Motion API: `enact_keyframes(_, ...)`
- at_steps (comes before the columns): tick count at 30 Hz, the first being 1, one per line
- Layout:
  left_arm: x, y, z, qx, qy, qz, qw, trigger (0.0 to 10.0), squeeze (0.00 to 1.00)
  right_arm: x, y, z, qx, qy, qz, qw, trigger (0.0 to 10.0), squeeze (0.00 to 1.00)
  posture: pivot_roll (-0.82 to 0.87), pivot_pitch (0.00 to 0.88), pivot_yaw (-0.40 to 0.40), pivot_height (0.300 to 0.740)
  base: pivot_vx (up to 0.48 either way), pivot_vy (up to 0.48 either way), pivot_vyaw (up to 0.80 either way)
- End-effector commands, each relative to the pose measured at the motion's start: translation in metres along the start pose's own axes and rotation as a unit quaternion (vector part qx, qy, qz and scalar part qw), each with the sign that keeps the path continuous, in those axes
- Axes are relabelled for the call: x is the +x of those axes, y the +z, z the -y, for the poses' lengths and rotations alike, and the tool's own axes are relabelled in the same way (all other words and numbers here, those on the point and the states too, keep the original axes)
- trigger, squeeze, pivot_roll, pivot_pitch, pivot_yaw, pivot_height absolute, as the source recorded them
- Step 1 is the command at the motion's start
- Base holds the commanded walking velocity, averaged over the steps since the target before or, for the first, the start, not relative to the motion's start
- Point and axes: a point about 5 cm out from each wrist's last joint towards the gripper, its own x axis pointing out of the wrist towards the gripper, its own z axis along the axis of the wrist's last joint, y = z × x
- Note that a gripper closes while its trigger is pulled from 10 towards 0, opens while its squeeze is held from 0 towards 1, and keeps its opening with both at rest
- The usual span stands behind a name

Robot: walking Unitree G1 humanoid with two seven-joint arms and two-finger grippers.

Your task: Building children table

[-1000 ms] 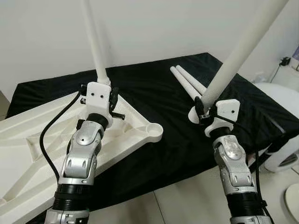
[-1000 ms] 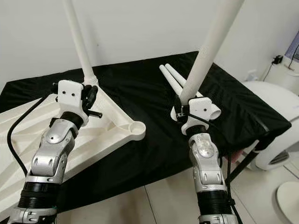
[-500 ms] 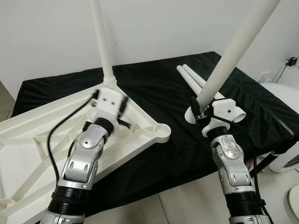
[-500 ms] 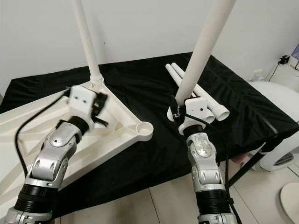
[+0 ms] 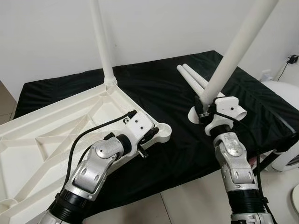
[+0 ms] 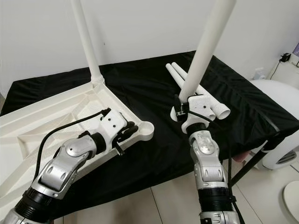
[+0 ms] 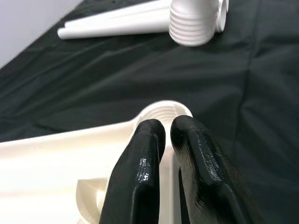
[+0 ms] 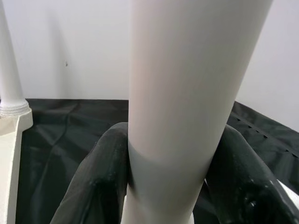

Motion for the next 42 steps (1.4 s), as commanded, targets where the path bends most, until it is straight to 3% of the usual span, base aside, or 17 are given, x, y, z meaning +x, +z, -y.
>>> enact_keyframes(1,-0.002,-0.014,0.003,0.001,-0.015,-0.039,0.999,10.0,0.00,0.002,0.008,0.011,0.001,-0.019,0.011,1.000,10.0,0.00,-0.10,0.049,0.069,0.740,0.000,0.000,0.00)
enact_keyframes(4,-0.003,-0.022,0.005,0.000,-0.027,-0.072,0.997,10.0,0.00,0.001,0.008,0.018,-0.012,-0.029,0.008,0.999,10.0,0.00,-0.10,0.052,0.071,0.740,0.000,0.000,0.00)
enact_keyframes(14,0.002,-0.033,0.006,0.017,-0.026,-0.108,0.994,10.0,0.00,0.001,0.009,0.022,-0.022,-0.035,0.007,0.999,10.0,0.00,-0.11,0.049,0.074,0.740,0.000,0.000,0.00)
enact_keyframes(15,0.003,-0.032,0.003,0.000,-0.017,-0.108,0.994,10.0,1.00,0.001,0.009,0.022,-0.022,-0.035,0.008,0.999,10.0,0.00,-0.11,0.049,0.075,0.740,0.000,0.000,0.00)
enact_keyframes(19,0.006,-0.030,-0.003,-0.011,-0.004,-0.113,0.994,10.0,1.00,0.000,0.010,0.022,-0.025,-0.034,0.009,0.999,10.0,0.00,-0.11,0.045,0.074,0.740,0.000,0.000,0.00)
enact_keyframes(20,0.007,-0.029,-0.003,-0.006,-0.005,-0.117,0.993,10.0,0.16,0.000,0.010,0.022,-0.026,-0.033,0.010,0.999,10.0,0.00,-0.11,0.045,0.074,0.740,0.000,0.000,0.00)
enact_keyframes(22,0.007,-0.029,-0.003,-0.006,-0.005,-0.117,0.993,10.0,0.16,0.000,0.010,0.022,-0.026,-0.033,0.010,0.999,10.0,0.00,-0.11,0.045,0.074,0.740,0.000,0.000,0.00)
enact_keyframes(23,0.008,-0.029,-0.002,-0.005,-0.007,-0.120,0.993,10.0,0.00,0.001,0.011,0.022,-0.028,-0.032,0.011,0.999,10.0,0.00,-0.11,0.039,0.073,0.740,0.000,0.000,0.00)
enact_keyframes(32,0.009,-0.037,0.007,0.008,-0.034,-0.151,0.988,10.0,0.00,0.002,0.014,0.026,-0.039,-0.033,0.014,0.999,10.0,0.00,-0.12,0.030,0.074,0.740,0.000,0.000,0.00)
enact_keyframes(37,0.010,-0.047,0.011,0.003,-0.037,-0.193,0.980,10.0,0.00,0.002,0.016,0.028,-0.042,-0.036,0.017,0.998,10.0,0.00,-0.13,0.029,0.080,0.740,0.000,0.000,0.00)
enact_keyframes(42,0.014,-0.050,0.011,0.002,-0.028,-0.204,0.978,10.0,0.00,0.001,0.016,0.029,-0.046,-0.039,0.018,0.998,10.0,0.00,-0.14,0.026,0.084,0.740,0.000,0.000,0.00)
